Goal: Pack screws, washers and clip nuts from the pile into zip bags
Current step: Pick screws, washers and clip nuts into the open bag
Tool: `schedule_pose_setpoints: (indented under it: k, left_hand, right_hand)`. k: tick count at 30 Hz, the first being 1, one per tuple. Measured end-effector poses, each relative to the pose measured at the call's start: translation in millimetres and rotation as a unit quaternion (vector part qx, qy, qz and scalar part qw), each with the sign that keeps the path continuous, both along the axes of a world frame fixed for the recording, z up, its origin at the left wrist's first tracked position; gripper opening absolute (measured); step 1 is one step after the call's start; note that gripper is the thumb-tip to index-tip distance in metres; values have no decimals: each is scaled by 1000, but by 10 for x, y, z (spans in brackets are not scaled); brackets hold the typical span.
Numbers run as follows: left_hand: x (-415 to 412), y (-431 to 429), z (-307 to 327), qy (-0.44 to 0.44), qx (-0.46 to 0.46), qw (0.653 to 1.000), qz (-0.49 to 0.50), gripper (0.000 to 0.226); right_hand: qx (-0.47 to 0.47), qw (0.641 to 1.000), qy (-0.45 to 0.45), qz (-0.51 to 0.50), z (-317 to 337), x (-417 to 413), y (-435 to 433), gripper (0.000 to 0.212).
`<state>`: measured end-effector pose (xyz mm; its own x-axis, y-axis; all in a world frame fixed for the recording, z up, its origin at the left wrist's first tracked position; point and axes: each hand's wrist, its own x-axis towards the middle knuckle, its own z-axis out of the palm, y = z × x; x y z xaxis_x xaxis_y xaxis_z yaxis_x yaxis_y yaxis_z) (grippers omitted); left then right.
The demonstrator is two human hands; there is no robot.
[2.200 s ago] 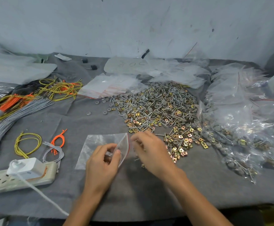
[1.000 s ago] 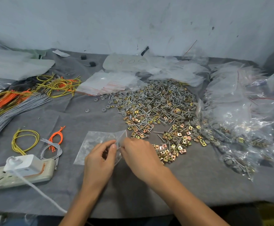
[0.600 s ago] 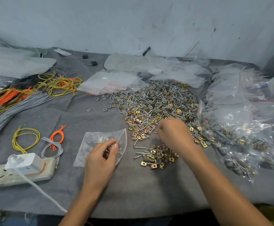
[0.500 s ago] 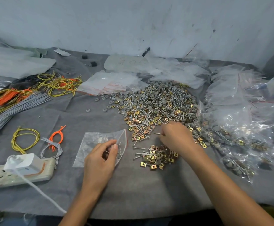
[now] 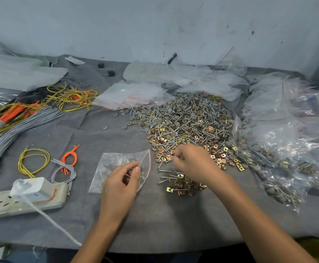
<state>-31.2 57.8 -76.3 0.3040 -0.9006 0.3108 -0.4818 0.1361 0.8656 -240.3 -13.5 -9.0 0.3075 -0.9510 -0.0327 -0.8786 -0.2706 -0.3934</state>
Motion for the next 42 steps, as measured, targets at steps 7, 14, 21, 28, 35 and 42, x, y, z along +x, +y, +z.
schedule_pose_setpoints:
  k: [7, 14, 21, 28, 35, 42]
  left_hand:
    - [5, 8, -11, -22, -7, 1000, 2, 18]
    - [12, -3, -23, -7, 4, 1000, 6, 18]
    - [-1, 4, -22, 5, 2, 1000, 7, 17]
    - [-6, 8, -11, 2, 2, 1000, 6, 17]
    - [-6, 16, -14, -4, -2, 1000, 6, 17]
    - [4, 6, -46, -2, 1, 1000, 2, 18]
  right_hand:
    - [52, 987, -149, -6, -71, 623, 268, 27]
    - [-37, 995, -77, -61, -210, 785, 275, 33]
    - [-33, 994, -66, -76, -62, 153, -111, 16]
    - [-70, 975, 204, -48, -212, -242, -407, 14]
    - [-91, 966, 244, 11, -256, -198, -293, 30]
    - [-1, 990, -137, -12, 9, 342, 254, 14]
